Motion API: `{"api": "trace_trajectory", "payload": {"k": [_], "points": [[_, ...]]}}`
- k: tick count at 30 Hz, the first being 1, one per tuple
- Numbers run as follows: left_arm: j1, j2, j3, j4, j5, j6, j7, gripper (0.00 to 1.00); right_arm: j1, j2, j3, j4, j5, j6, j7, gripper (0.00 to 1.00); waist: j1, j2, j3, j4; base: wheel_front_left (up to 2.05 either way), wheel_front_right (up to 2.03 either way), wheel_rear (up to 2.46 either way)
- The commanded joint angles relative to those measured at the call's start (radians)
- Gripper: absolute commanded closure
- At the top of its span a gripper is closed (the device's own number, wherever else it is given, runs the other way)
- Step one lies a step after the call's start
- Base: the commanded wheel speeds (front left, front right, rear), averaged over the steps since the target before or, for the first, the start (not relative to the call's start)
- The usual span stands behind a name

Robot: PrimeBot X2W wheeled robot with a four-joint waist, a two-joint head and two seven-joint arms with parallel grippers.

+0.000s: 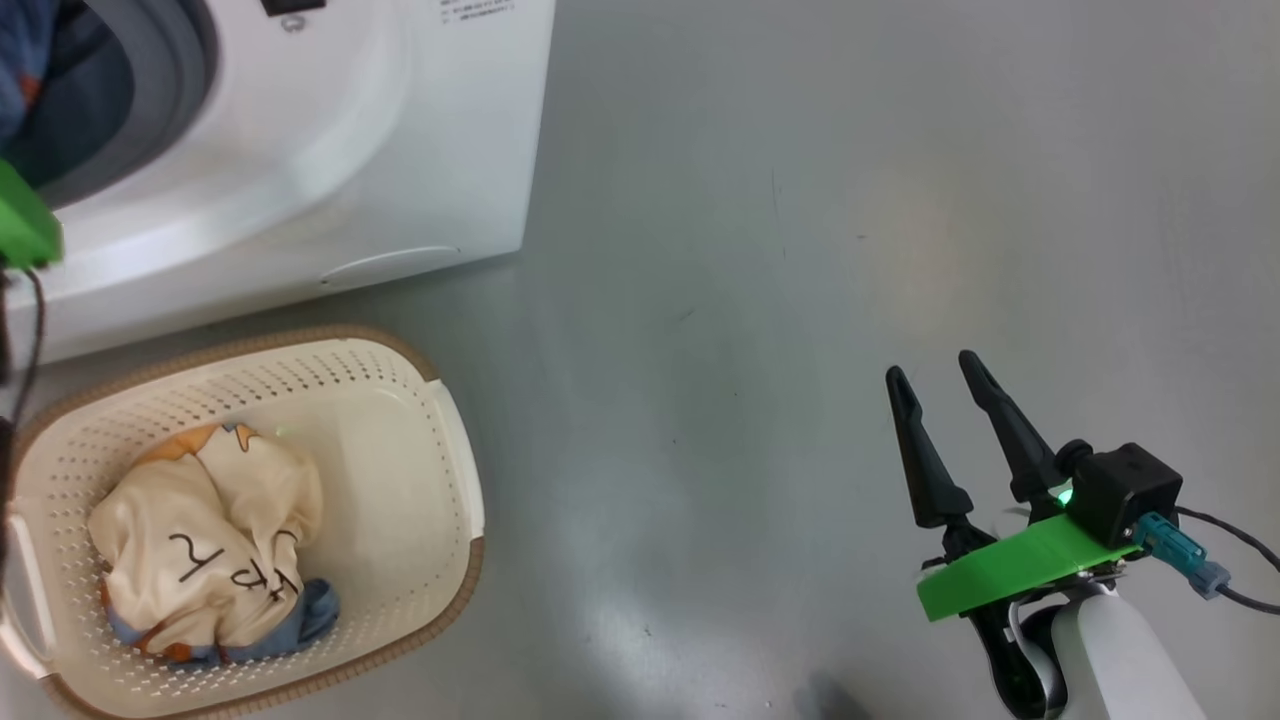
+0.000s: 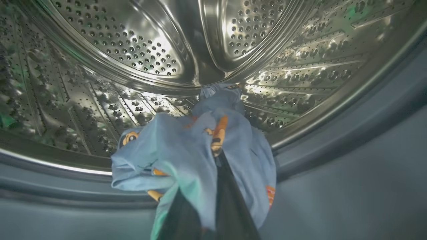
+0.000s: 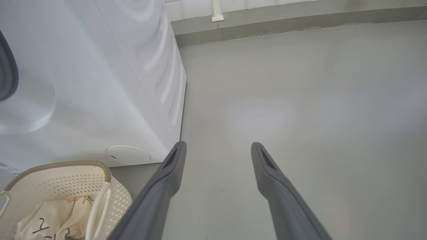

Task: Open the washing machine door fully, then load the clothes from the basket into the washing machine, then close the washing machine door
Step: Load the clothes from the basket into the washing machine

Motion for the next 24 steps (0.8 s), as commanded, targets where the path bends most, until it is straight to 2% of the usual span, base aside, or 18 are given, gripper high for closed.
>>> {"api": "trace_trajectory", "payload": {"k": [1, 11, 24], "points": [[-0.053, 0.065, 0.018, -0.02, 0.013, -0.002, -0.012, 1.0, -0.006, 0.002, 0.024, -0.018, 0.018, 0.002, -0.012, 0.0, 0.0, 0.0, 0.019, -0.006, 0.0, 0.0, 0.0], [-0.294, 0.15, 0.002, 0.036, 0.045, -0.022, 0.032, 1.0, -0.043, 0.007, 0.044, -0.025, 0.042, 0.002, -0.013, 0.0, 0.0, 0.0, 0.114, -0.05, 0.0, 0.0, 0.0], [-0.51, 0.198, -0.037, 0.182, 0.089, -0.032, 0.029, 1.0, -0.072, 0.01, 0.062, -0.034, 0.067, 0.002, -0.013, 0.0, 0.0, 0.0, 0.184, -0.113, 0.0, 0.0, 0.0]]}}
